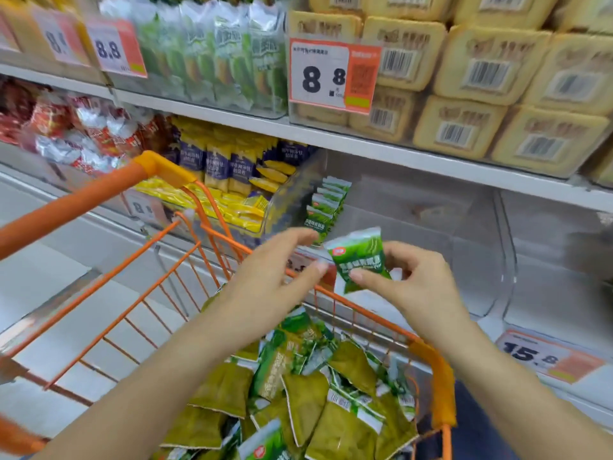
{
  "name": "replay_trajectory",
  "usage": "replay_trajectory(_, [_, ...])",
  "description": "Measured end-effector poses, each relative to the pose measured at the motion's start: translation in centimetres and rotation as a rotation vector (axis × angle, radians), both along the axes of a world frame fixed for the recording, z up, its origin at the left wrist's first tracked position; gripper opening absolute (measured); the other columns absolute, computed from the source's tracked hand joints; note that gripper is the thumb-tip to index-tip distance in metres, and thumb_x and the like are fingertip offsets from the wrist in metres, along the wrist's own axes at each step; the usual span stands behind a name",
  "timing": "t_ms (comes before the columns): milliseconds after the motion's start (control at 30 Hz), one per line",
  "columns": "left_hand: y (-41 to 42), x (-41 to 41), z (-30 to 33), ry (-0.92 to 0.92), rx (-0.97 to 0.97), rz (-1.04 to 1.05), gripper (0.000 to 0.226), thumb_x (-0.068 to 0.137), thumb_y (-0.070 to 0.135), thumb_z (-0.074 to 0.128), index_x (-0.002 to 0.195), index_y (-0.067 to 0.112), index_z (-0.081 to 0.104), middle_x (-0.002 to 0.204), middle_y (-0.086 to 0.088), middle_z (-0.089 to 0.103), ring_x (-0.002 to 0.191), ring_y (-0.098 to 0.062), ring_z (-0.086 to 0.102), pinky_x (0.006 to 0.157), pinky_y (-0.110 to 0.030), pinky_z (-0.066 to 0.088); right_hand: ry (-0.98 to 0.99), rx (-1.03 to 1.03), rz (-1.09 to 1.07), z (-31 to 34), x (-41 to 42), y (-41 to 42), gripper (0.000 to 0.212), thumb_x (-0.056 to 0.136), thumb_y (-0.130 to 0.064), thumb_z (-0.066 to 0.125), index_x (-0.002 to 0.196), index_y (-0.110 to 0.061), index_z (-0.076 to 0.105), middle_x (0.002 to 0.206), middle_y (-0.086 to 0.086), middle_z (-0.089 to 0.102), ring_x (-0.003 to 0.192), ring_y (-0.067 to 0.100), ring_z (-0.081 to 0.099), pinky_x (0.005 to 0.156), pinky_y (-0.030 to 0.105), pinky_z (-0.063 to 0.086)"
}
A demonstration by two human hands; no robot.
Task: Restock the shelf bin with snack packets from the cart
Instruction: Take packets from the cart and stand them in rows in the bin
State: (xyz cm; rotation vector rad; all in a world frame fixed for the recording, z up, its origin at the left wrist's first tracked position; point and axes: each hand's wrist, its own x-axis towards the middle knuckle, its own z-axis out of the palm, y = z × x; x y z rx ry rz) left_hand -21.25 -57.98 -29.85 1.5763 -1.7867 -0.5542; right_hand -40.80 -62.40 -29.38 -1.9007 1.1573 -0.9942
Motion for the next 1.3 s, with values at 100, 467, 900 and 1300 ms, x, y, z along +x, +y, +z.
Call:
replay_trajectory(100, [-3.0,2.7,-2.3,-0.467,0.049,0.094,0.064,0.096,0.055,0.037,0.150,0.022,0.024,0.156,0.001,0.023,0.144,-0.015,0.016,0.115,-0.031,0.015,-0.076,0.119,-0.084,-0.4,1.7,-5.3,0.008,0.078,-0.019,0.076,0.084,-0.023,0.072,0.085,0.001,0.073,0.082,0.023,0.065,0.072,0.036,0.049])
replay_trajectory(467, [-4.3,4.2,-5.6,-0.547,0.044,0.106,0.079,0.088,0.065,0.008,0.152,0.022,0.019,0.159,-0.002,0.018,0.146,-0.015,0.010,0.114,-0.027,-0.011,0.126,0.706,-0.273,-4.8,9.2,-16.3,0.031,0.081,-0.011,0.075,0.105,-0.004,0.058,0.109,0.011,0.063,0.077,0.018,0.054,0.060,0.030,0.042])
replay_trajectory(900, [-4.2,4.0,-5.7,-0.561,0.020,0.124,0.078,0.088,0.065,0.002,0.151,0.023,0.022,0.158,-0.004,0.020,0.145,-0.017,0.015,0.112,-0.027,-0.015,0.327,0.570,-0.371,-7.3,12.5,-18.8,0.037,0.079,-0.020,0.077,0.106,-0.002,0.057,0.092,0.009,0.064,0.087,0.021,0.065,0.080,0.031,0.054])
replay_trajectory(1300, [-4.2,4.1,-5.3,-0.506,0.040,0.097,0.071,0.094,0.062,0.017,0.151,0.020,0.026,0.158,-0.005,0.022,0.145,-0.018,0.016,0.116,-0.030,-0.009,0.700,0.411,-0.161,-4.8,11.6,-16.2,0.036,0.083,-0.034,0.072,0.088,-0.008,0.049,0.095,0.010,0.057,0.082,0.022,0.057,0.072,0.033,0.049])
